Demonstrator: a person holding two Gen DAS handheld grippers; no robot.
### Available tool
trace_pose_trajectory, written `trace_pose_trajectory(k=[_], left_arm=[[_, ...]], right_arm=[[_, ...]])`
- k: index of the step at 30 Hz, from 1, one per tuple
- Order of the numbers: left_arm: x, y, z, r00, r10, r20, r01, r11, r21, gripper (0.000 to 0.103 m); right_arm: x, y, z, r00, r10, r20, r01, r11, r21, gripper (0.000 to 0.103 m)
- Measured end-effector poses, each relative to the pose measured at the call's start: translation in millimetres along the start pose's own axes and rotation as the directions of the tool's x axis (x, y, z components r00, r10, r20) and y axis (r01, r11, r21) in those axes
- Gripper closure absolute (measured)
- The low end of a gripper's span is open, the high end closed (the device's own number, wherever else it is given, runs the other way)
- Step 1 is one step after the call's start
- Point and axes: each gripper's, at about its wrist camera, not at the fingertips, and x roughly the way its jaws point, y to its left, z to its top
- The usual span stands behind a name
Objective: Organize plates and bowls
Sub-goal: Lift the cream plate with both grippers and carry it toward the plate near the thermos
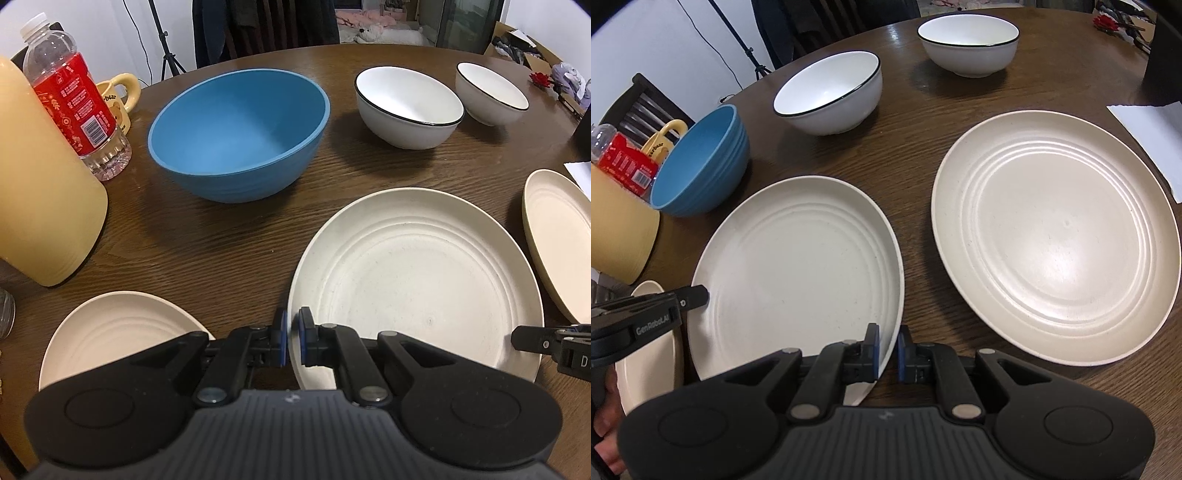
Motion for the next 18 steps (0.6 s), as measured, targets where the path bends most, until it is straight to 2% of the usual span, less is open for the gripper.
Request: trace_pose_trajectory(k=[18], left_arm=[[-19,-10,-5,0.999,0.02,0.025,-0.02,1.0,-0.012,0.096]], right_arm=[[-14,-7,-5,1.0,0.017,0.022,-0.017,1.0,-0.015,0.094]])
